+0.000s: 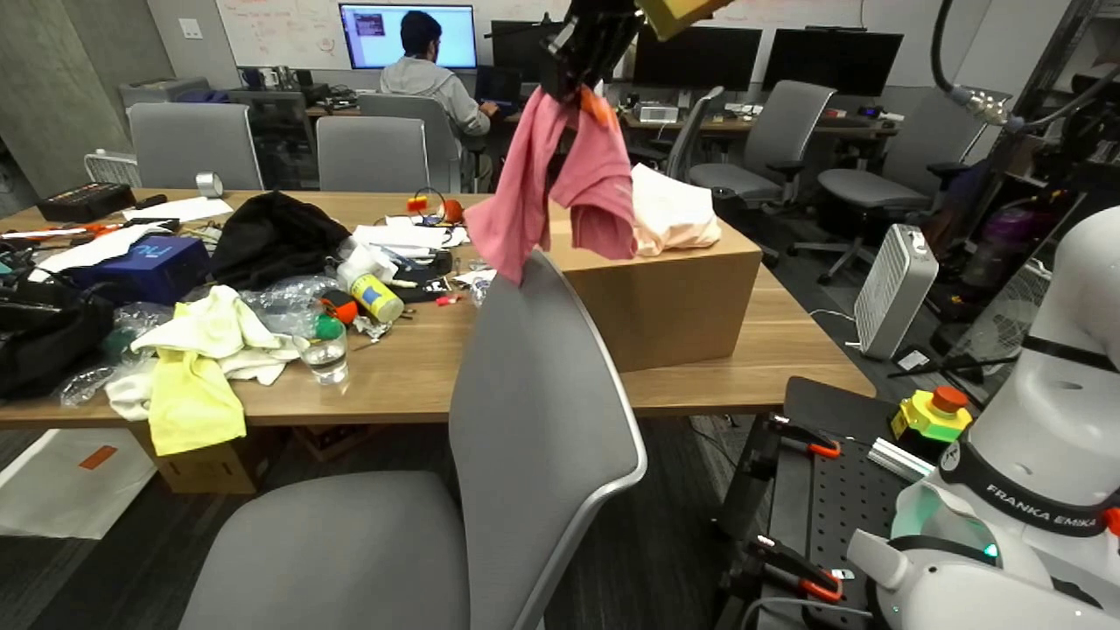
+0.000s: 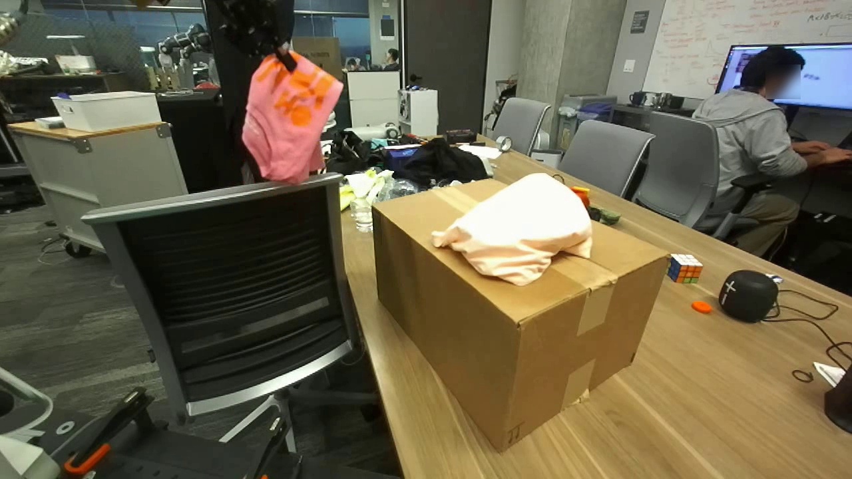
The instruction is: Remove the clothes from the chair and put them on top of the box
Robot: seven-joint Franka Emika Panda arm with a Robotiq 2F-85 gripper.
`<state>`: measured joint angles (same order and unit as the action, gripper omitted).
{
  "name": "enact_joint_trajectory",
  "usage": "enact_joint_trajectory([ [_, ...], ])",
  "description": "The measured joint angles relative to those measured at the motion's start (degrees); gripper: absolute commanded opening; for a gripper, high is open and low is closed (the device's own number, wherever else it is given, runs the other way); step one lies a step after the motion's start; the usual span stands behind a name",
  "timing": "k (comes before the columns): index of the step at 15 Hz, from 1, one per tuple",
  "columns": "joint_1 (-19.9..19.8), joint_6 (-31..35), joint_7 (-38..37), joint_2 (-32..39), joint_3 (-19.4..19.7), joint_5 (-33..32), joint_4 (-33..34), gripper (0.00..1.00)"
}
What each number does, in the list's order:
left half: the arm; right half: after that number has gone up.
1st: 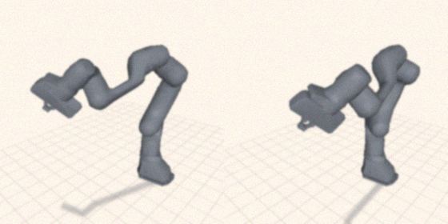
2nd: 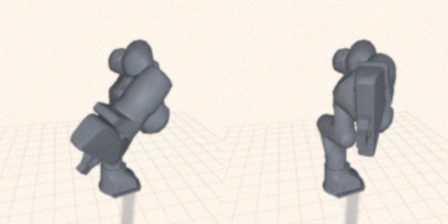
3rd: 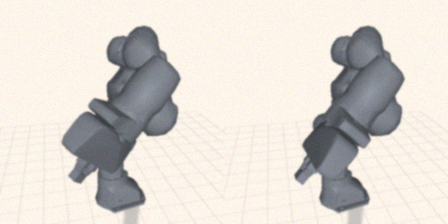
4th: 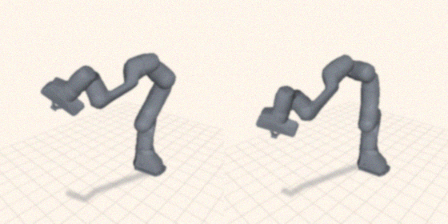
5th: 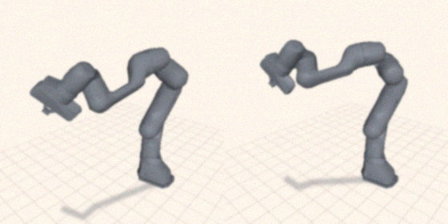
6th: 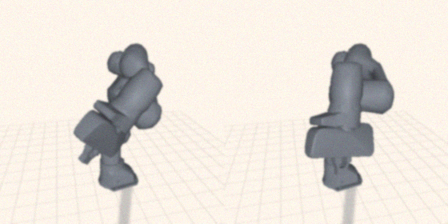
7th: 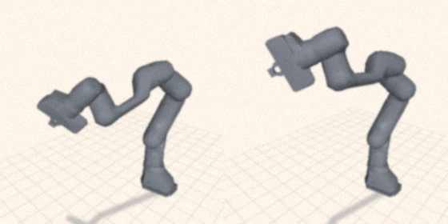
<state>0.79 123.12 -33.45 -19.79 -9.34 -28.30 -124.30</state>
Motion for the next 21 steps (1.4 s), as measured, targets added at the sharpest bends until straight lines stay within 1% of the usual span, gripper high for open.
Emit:
enact_joint_trajectory([
  [2, -2.35, -2.97, 0.11, 0.71, 0.38, -0.42, 3.08, 0.05],
  [5, -6.33, -4.68, -1.08, 5.92, 1.63, -3.12, 6.84, 0.05],
  [7, -8.1, -5.8, -2.7, 9.85, 3.2, -5.38, 9.29, 0.05],
  [10, -9.37, -8.25, -5.19, 14.34, 6.58, -7.68, 13.0, 0.05],
  [13, -10.07, -9.86, -7.71, 16.4, 10.35, -8.82, 16.24, 0.05],
  [16, -10.54, -9.13, -12.57, 17.31, 13.19, -9.7, 18.56, 0.05],
  [18, -10.64, -7.15, -16.7, 17.5, 14.49, -11.38, 19.29, 0.05],
  [19, -10.67, -5.55, -18.95, 17.52, 15.04, -12.23, 19.36, 0.08],
  [20, -10.68, -3.9, -21.25, 17.56, 15.48, -13.29, 19.36, 0.36],
  [21, -10.68, -2.62, -23.39, 17.65, 15.79, -14.23, 19.38, 0.37],
])
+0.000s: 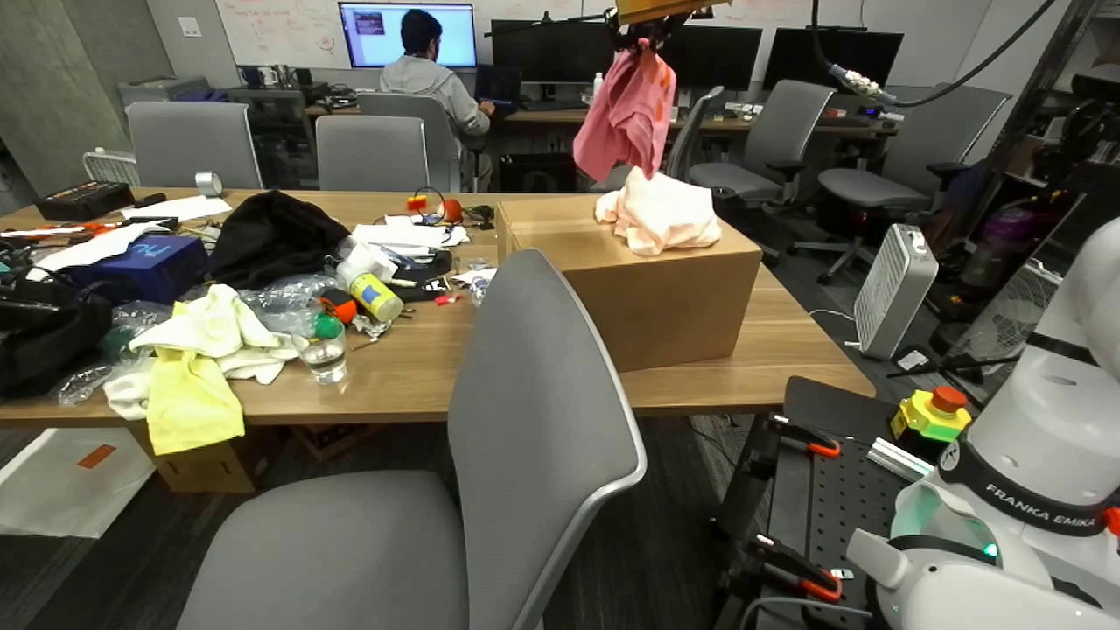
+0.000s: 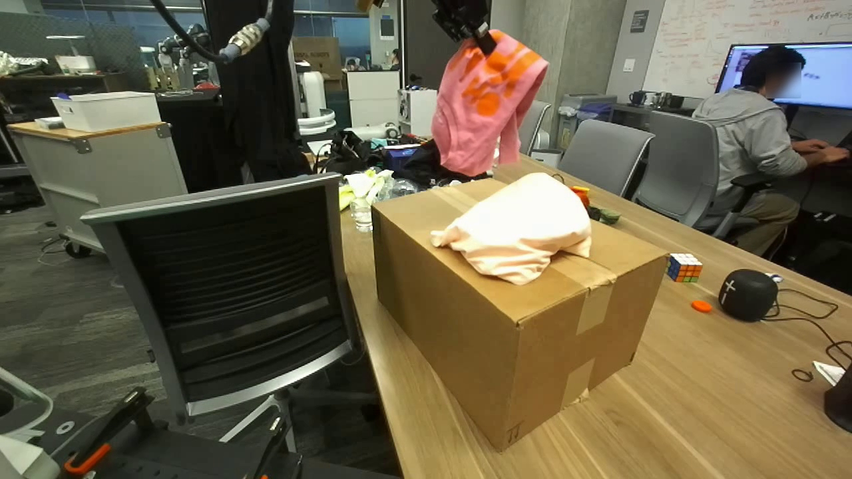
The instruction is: Remove the clothes from the chair and put them on top of the box
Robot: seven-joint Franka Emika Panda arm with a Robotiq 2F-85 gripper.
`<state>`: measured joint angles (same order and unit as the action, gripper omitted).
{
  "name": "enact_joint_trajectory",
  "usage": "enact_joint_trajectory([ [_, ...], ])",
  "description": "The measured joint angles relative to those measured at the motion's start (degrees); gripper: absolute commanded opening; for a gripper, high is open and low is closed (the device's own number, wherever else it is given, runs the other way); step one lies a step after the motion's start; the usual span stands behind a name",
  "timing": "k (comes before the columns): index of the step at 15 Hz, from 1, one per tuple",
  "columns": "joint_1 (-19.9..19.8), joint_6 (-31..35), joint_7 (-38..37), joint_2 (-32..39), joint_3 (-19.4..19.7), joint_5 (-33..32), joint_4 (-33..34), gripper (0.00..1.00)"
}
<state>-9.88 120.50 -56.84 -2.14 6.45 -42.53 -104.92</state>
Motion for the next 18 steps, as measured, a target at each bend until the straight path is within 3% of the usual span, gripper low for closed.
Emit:
enact_joint_trajectory([
  [5, 0.01, 0.57, -3.27, 1.33, 0.24, -3.25, 0.03, 0.73],
  [9, 0.43, 0.56, 1.64, 1.75, 0.13, 0.05, -0.95, 1.0],
  [13, 2.4, 0.07, 12.43, -0.68, -0.58, 7.37, -6.0, 1.0],
  [18, 3.52, -4.13, 29.21, -9.2, -1.07, 16.44, -13.99, 1.0],
])
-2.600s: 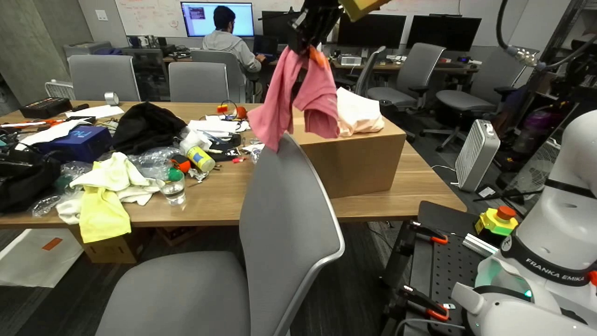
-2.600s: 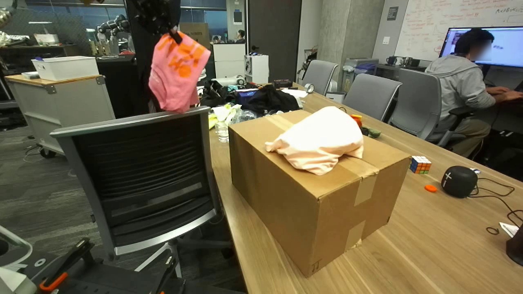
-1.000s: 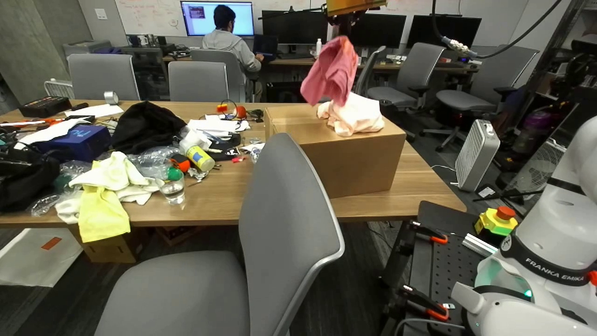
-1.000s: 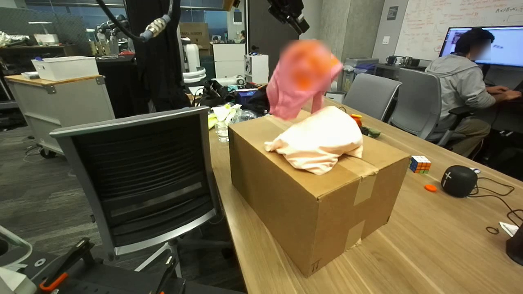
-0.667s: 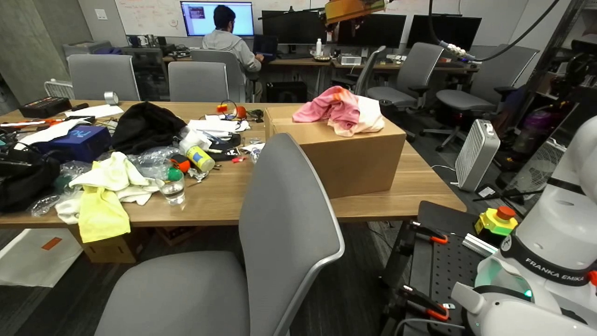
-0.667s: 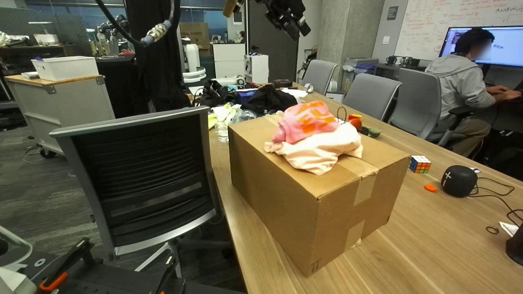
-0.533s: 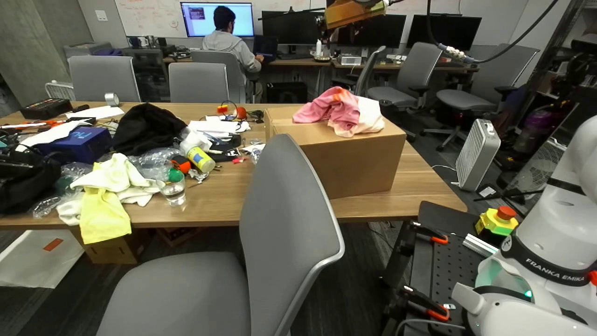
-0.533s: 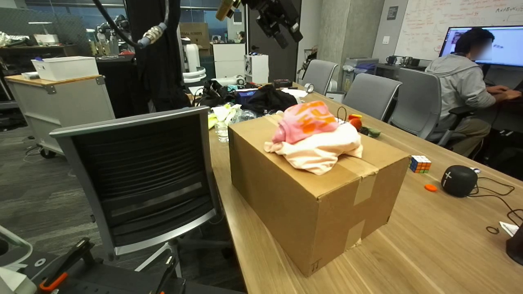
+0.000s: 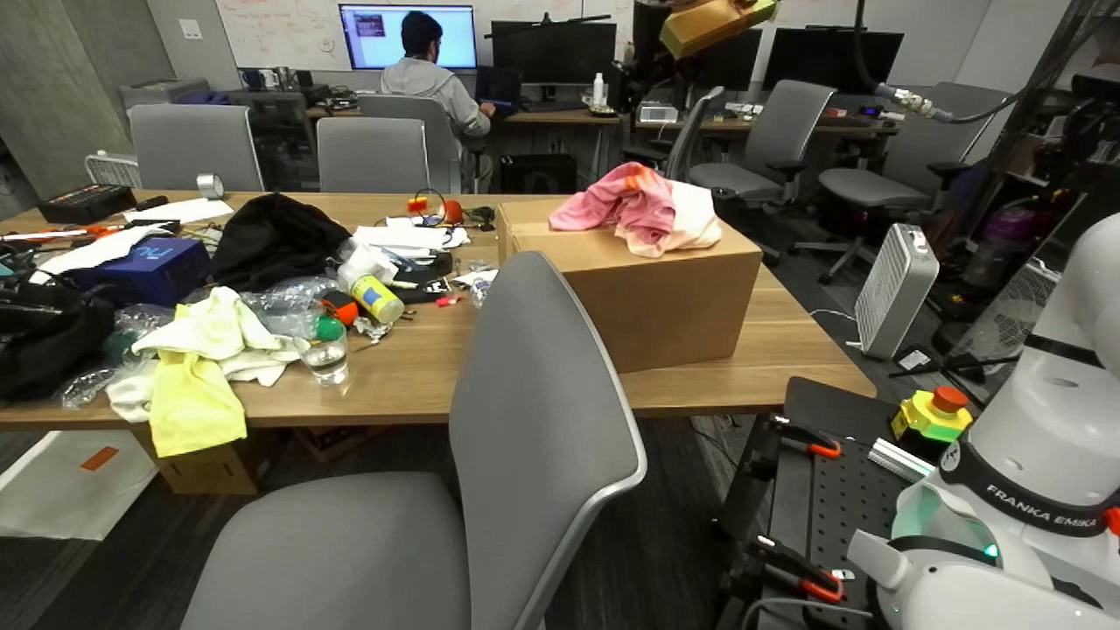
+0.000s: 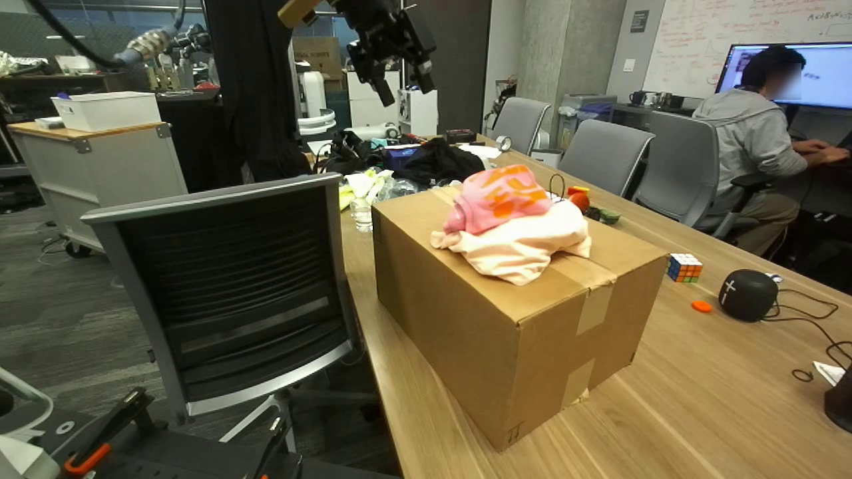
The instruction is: Remove the clothes from the chair and put them on top of the box
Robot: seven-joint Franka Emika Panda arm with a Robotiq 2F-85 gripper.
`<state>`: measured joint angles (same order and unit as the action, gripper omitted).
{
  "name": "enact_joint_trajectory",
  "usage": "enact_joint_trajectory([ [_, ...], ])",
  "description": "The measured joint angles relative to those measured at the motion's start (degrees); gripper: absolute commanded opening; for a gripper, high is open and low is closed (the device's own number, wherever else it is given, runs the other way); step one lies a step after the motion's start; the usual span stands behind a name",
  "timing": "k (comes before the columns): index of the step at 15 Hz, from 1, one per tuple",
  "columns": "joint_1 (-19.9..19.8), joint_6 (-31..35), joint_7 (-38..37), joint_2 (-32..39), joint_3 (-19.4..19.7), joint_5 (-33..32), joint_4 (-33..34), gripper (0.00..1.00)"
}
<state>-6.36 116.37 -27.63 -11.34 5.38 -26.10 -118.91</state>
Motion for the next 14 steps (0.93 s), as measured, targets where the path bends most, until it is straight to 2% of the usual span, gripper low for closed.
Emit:
enact_joint_trajectory([
  [4, -0.03, -6.4, 15.89, -7.8, 1.06, 7.29, -3.79, 1.0],
  [7, -0.06, -11.59, 26.34, -13.43, 3.38, 13.48, -5.7, 1.0],
  [11, -0.07, -18.63, 35.45, -18.8, 6.99, 21.15, -7.63, 1.0],
  [14, -0.07, -23.34, 39.3, -19.78, 8.85, 25.21, -8.05, 1.0],
])
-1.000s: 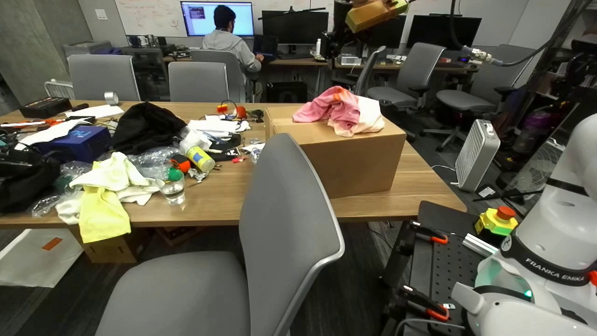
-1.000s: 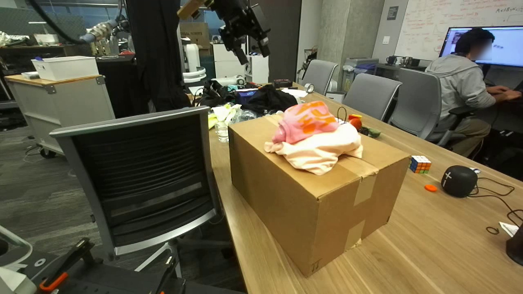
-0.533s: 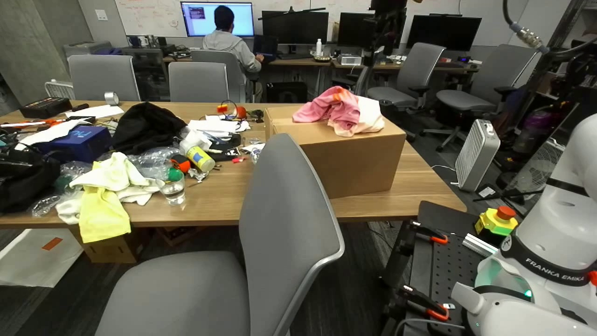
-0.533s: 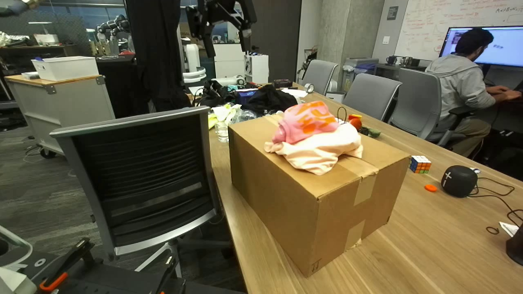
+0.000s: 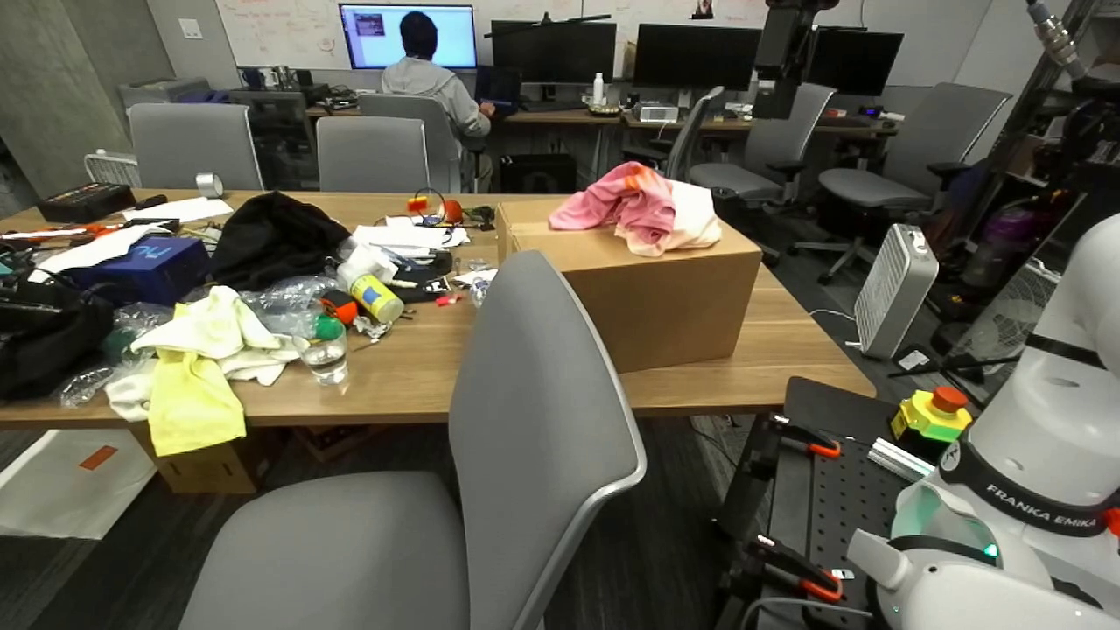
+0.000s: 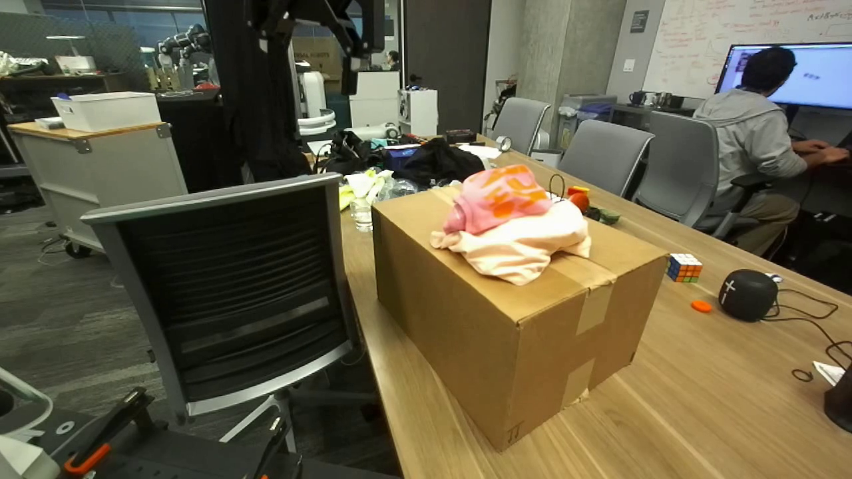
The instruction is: Remove the clothes from the chair and put them on top of the box
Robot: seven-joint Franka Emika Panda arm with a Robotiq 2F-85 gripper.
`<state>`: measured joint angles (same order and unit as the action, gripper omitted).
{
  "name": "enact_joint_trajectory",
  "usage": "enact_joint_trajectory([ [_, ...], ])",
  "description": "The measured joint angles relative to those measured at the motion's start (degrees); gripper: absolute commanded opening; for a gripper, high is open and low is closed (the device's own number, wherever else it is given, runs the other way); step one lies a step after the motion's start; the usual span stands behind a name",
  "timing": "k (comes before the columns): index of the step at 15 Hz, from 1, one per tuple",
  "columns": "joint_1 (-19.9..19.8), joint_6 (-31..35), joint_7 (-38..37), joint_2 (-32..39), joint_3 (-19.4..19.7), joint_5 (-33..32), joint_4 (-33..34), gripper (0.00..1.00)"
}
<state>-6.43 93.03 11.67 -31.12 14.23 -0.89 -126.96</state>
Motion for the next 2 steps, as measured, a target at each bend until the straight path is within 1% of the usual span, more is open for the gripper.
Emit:
enact_joint_trajectory([
  [2, 0.0, -1.06, 1.11, 0.07, 0.55, 1.04, -0.15, 1.0],
])
